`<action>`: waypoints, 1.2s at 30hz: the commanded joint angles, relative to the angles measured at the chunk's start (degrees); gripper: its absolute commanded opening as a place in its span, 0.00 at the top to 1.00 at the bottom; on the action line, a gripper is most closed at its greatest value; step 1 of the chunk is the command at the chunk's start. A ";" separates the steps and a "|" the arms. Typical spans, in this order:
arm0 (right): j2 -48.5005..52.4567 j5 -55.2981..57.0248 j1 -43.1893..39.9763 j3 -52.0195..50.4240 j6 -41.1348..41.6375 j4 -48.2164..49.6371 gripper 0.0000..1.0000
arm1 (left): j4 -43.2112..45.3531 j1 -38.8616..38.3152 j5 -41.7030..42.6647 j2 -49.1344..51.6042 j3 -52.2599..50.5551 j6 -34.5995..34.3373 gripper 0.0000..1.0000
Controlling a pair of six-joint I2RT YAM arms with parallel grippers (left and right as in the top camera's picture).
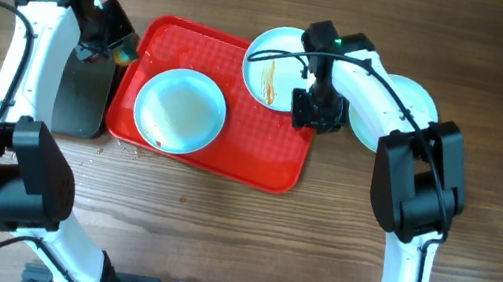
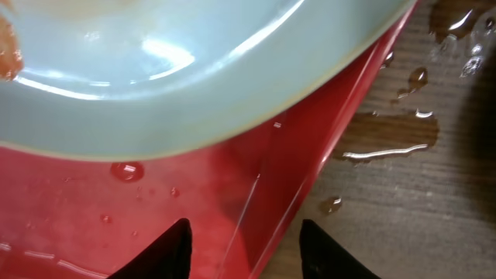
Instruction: Clean dirty plates on tray and stack at the side
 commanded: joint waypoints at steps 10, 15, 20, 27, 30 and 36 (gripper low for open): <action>-0.52 5.53 0.07 -5.60 0.00 6.51 0.95 | 0.20 -0.22 0.68 -0.20 0.02 0.13 0.96; -0.52 8.55 -0.55 -5.60 -1.84 11.93 0.96 | 0.17 -0.22 0.68 -0.20 0.02 0.13 0.96; -0.52 7.96 -2.45 -5.60 -5.46 17.57 0.96 | 0.17 -0.22 0.70 -0.20 0.02 0.13 0.96; -0.55 4.48 -4.07 -4.90 -10.08 22.10 0.62 | 0.17 -0.22 0.70 -0.20 0.02 0.13 0.96; -1.97 0.85 -4.04 -0.07 -10.10 15.76 0.49 | 0.17 -0.22 0.70 -0.20 0.02 0.13 0.96; -6.80 -17.66 -1.92 6.73 -13.42 11.96 0.41 | 0.15 -0.24 5.29 -0.20 0.02 6.25 0.96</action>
